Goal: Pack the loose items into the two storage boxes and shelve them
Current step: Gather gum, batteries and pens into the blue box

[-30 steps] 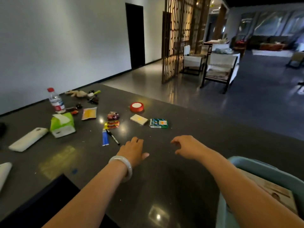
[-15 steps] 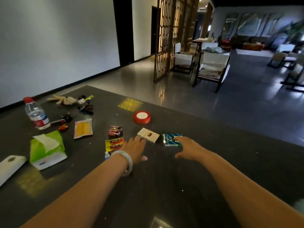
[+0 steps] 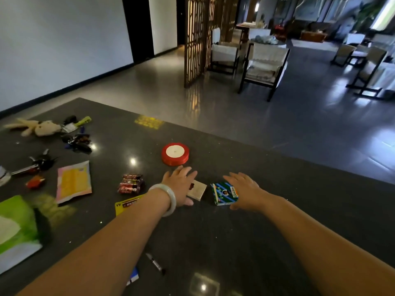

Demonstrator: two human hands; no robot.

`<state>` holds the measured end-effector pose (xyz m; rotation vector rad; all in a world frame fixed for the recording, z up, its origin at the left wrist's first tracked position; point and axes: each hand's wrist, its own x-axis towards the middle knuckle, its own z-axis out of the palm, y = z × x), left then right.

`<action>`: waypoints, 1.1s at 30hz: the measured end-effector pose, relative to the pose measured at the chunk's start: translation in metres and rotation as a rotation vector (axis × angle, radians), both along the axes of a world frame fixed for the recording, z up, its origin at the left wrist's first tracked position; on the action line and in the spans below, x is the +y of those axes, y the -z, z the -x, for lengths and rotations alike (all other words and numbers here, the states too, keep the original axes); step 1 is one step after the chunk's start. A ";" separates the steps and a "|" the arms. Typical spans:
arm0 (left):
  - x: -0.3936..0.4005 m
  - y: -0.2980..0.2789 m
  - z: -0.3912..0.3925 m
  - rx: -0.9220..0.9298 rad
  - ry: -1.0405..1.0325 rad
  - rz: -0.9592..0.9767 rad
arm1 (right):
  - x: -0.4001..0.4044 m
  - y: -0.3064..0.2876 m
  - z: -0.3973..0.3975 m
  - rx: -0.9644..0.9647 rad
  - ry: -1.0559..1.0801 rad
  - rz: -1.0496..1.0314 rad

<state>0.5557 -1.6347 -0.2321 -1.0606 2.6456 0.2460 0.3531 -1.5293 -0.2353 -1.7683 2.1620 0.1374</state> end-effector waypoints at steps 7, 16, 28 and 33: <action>-0.013 0.010 -0.002 -0.017 0.015 -0.028 | -0.011 0.014 0.001 0.028 -0.082 -0.074; 0.032 -0.002 -0.004 0.045 -0.131 -0.034 | 0.044 0.000 0.002 -0.027 0.094 -0.019; 0.158 -0.045 0.041 0.373 -0.218 -0.144 | 0.180 -0.072 0.028 -0.034 0.303 0.279; 0.236 -0.068 0.078 0.481 -0.139 -0.141 | 0.264 -0.093 0.057 -0.021 0.405 0.348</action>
